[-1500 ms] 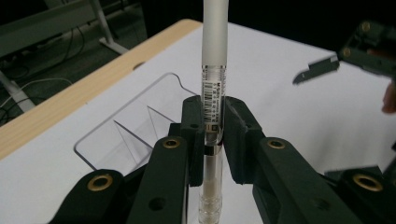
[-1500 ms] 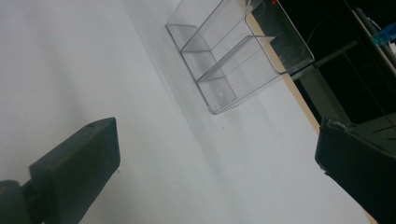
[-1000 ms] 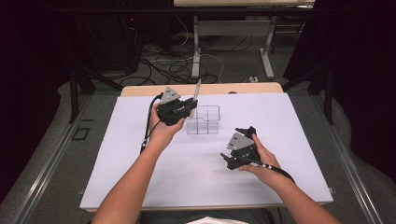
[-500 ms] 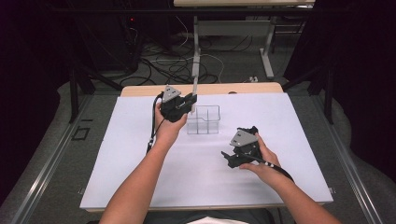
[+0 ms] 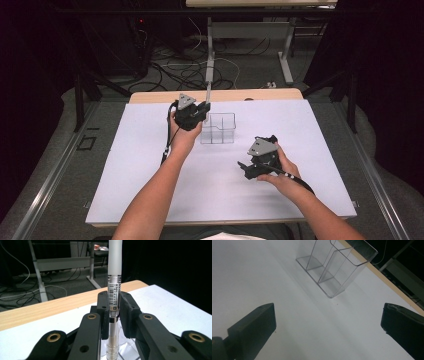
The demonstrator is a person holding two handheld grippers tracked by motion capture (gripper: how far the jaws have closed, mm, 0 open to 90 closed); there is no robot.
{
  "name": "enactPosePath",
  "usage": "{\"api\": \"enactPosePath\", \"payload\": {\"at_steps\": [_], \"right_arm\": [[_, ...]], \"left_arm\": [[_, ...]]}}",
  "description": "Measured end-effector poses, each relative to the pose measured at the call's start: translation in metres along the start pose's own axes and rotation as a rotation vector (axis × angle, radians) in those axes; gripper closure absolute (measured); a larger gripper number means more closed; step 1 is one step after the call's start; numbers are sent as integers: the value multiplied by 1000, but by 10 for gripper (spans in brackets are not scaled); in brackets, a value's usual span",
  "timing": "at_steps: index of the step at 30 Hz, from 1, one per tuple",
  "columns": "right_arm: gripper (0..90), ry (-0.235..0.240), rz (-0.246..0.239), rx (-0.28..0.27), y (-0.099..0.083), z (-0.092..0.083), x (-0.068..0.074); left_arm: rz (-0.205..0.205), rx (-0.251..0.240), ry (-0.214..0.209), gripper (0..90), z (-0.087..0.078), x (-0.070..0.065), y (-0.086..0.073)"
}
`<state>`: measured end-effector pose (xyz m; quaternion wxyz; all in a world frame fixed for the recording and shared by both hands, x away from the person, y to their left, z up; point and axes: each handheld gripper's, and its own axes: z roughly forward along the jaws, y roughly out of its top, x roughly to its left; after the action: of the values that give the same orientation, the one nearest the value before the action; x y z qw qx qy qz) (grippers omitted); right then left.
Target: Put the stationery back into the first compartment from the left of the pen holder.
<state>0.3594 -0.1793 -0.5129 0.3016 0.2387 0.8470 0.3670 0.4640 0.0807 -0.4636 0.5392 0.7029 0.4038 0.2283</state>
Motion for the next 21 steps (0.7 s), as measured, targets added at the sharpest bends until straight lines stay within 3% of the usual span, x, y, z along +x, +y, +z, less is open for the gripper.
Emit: {"api": "enactPosePath", "payload": {"at_steps": [21], "right_arm": [[0, 14, -6, 9, -1, 1, 1]], "left_arm": [[-21, 92, 26, 798, 12, 5, -13]]}}
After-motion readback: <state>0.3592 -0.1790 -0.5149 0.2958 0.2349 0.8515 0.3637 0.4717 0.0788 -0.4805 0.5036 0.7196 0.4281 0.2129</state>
